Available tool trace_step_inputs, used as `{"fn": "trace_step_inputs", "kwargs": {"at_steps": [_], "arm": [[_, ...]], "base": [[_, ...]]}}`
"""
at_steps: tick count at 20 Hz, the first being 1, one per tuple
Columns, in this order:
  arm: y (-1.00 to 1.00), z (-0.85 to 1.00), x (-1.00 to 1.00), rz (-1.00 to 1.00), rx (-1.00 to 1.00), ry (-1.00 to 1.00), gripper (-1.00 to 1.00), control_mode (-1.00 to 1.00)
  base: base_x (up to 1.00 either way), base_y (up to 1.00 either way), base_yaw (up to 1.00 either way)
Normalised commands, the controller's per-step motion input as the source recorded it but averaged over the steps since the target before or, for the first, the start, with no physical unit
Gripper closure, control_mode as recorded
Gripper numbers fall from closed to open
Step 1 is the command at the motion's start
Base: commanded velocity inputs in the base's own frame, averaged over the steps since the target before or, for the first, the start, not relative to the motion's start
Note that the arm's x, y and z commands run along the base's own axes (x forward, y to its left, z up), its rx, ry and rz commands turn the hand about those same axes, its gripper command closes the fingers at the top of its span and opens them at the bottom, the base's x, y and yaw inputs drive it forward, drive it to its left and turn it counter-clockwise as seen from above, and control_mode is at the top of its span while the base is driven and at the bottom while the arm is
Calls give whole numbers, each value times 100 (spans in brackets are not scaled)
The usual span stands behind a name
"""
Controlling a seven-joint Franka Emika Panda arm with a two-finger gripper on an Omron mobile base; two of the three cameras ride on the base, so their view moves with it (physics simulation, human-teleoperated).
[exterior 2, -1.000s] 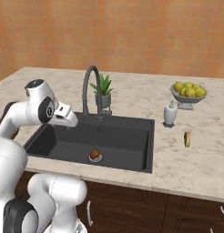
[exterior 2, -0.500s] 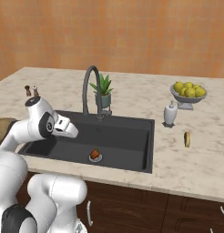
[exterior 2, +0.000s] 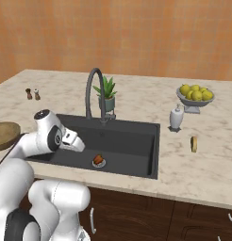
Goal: Pick the bell pepper from the sink and place it in the bowl. Then pick the bowl and place it in the microwave. Then close the microwave door and press the start button.
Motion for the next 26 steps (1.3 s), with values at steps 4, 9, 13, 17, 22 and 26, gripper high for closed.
{"fn": "trace_step_inputs", "kwargs": {"at_steps": [4,9,13,17,22,26], "arm": [[0,-10,21,-9,0,7,-100,-100],[-8,-13,22,-6,0,11,-100,-100],[-10,-21,26,-5,0,7,-100,-100],[-15,-28,24,-5,0,9,-100,-100],[-9,-41,16,-7,0,9,-100,-100],[-2,-28,9,-7,0,2,-100,-100]], "base": [[0,0,0],[0,0,0],[0,0,0],[0,0,0],[0,0,0],[0,0,0]]}}
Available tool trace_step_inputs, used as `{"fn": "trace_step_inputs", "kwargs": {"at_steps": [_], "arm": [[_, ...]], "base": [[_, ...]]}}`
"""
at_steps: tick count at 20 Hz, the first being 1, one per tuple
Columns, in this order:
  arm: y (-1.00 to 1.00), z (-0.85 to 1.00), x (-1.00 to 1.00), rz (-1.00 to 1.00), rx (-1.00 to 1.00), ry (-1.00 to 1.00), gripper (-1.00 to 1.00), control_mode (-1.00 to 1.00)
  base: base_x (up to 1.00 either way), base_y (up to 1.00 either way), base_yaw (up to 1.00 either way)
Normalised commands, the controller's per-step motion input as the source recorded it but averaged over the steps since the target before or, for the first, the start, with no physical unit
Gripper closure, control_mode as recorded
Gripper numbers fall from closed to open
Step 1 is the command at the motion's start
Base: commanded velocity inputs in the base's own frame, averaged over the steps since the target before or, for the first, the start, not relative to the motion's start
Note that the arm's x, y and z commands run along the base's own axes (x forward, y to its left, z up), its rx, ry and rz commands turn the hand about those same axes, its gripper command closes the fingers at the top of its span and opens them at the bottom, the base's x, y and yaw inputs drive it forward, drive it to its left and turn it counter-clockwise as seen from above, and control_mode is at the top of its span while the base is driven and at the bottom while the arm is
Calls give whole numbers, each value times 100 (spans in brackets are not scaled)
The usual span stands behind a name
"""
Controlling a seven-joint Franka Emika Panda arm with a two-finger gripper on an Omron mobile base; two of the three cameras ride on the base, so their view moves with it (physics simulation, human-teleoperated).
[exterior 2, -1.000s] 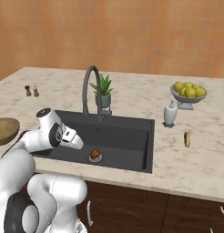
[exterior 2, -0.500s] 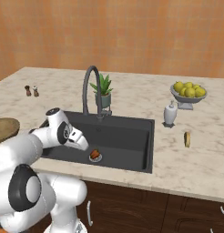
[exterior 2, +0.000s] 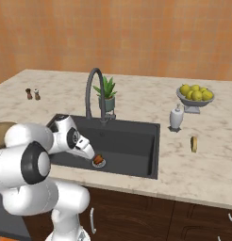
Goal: Pick the bell pepper from the sink and place it in the bowl. Then pick the bowl and place it in the microwave. Then close the microwave door and press the start button.
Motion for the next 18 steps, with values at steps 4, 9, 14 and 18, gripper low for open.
{"fn": "trace_step_inputs", "kwargs": {"at_steps": [4,9,14,18], "arm": [[0,-4,7,-8,0,0,-100,-100],[-2,-23,13,-6,0,0,-100,-100],[-3,-24,17,-2,0,0,-100,-100],[-8,-3,20,0,0,0,-100,-100]], "base": [[0,0,0],[0,0,0],[0,0,0],[0,0,0]]}}
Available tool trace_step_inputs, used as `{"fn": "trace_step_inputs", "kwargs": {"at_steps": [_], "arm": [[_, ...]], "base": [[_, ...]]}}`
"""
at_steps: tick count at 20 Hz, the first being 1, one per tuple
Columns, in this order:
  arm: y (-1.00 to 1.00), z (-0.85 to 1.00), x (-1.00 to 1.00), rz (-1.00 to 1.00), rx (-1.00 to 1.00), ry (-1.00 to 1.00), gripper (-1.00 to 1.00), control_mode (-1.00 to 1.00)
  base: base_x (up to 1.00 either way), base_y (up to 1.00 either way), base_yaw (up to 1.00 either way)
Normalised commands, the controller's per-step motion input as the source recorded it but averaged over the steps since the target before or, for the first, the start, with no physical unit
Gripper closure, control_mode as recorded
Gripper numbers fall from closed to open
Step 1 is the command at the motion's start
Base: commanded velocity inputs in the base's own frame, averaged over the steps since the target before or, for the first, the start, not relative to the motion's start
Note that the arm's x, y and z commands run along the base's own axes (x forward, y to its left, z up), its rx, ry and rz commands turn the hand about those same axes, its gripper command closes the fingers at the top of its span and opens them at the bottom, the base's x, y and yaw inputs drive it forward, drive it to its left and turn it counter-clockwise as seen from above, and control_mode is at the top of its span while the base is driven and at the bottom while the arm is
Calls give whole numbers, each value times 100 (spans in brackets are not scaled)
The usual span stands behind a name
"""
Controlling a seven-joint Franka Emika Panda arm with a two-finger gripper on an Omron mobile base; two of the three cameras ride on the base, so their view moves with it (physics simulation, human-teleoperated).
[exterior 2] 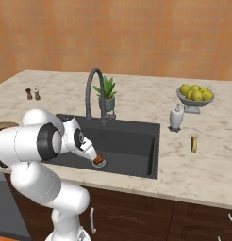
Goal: Pick the bell pepper from the sink and place it in the bowl. Then pick the bowl and place it in the microwave. Then close the microwave door and press the start button.
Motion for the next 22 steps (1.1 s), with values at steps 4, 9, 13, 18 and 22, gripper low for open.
{"fn": "trace_step_inputs", "kwargs": {"at_steps": [4,9,13,18,22], "arm": [[-13,-16,18,0,0,0,-100,-100],[-4,-31,21,0,0,0,-100,-100],[0,-22,14,0,0,0,-100,-100],[0,-16,22,0,0,0,-100,-100],[0,-13,39,0,0,0,-100,-100]], "base": [[0,0,0],[0,0,0],[0,0,0],[0,0,0],[0,0,0]]}}
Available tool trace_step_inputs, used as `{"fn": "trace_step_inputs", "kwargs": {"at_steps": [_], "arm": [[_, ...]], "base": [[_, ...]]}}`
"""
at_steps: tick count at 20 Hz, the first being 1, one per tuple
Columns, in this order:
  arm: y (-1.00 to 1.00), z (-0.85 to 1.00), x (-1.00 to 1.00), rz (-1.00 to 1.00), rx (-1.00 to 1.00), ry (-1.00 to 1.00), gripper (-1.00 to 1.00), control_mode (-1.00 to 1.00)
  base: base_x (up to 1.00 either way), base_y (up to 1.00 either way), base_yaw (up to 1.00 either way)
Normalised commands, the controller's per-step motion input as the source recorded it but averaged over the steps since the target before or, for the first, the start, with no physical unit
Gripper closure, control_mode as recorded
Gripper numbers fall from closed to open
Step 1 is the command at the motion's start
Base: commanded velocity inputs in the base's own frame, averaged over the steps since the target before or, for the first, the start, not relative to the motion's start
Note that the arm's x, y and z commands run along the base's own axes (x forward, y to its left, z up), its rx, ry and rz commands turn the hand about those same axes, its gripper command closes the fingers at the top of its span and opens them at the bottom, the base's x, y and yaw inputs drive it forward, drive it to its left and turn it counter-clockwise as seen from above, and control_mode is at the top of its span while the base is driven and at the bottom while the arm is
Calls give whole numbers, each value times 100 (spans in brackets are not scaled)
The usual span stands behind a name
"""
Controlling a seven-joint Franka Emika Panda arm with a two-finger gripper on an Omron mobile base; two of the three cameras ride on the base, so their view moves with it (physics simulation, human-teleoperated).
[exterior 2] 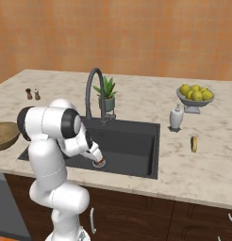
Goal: Pick the bell pepper from the sink and place it in the bowl. Then pick the bowl and place it in the microwave. Then close the microwave door and press the start button.
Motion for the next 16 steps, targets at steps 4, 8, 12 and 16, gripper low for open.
{"fn": "trace_step_inputs", "kwargs": {"at_steps": [4,8,12,16], "arm": [[0,-16,22,0,0,0,-100,-100],[0,-25,2,0,0,0,-100,-100],[0,-22,7,0,0,0,-100,-100],[0,-13,24,0,0,0,-100,-100]], "base": [[0,0,0],[0,0,0],[0,0,0],[0,0,0]]}}
